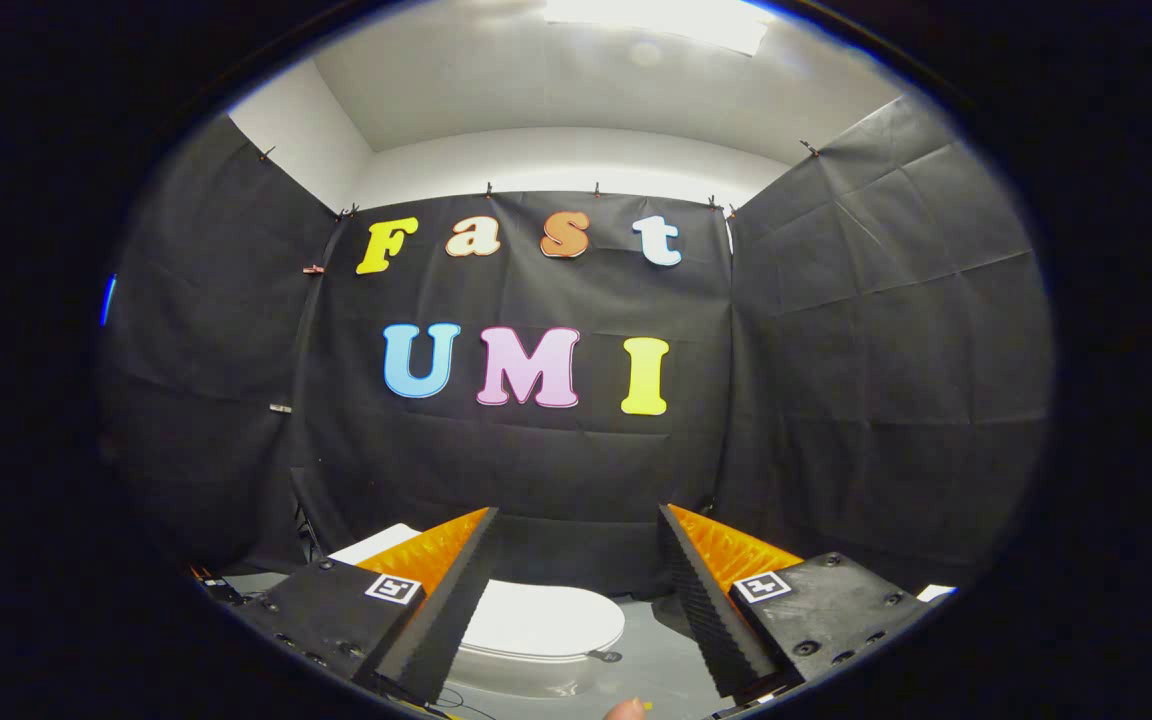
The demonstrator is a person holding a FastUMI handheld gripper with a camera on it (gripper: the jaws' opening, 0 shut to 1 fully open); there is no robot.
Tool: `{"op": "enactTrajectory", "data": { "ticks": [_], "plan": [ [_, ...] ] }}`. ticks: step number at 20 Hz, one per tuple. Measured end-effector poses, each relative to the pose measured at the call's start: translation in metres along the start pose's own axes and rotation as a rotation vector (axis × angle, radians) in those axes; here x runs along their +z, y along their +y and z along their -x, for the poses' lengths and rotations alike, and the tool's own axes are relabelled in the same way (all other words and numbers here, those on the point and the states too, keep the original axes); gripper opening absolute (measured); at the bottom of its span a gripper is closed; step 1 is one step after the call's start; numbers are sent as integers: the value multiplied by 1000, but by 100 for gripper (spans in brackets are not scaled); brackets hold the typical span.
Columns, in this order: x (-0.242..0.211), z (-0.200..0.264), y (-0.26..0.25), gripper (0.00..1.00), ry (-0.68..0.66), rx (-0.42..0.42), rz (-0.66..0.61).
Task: Open the toilet lid.
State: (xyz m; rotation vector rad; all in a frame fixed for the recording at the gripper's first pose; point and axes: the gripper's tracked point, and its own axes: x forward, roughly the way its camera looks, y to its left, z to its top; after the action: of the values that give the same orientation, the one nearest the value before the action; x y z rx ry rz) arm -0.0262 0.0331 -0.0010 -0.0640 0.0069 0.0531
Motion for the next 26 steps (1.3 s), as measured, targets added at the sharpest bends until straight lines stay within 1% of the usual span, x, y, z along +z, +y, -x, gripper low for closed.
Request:
{"op": "enactTrajectory", "data": {
  "ticks": [5, 10, 14, 18, 21, 23, 26],
  "plan": [
    [5, 1, -1, 97, -11, -10, -1],
    [7, -10, 6, 97, -33, 3, 11],
    [9, -29, 12, 97, -57, 16, -14],
    [14, -50, 16, 97, -131, 19, -11],
    [10, -64, 20, 97, -177, 37, -38],
    [3, -77, 16, 97, -207, 36, -40],
    [-22, -103, 4, 97, -209, 22, -20]
  ]
}}
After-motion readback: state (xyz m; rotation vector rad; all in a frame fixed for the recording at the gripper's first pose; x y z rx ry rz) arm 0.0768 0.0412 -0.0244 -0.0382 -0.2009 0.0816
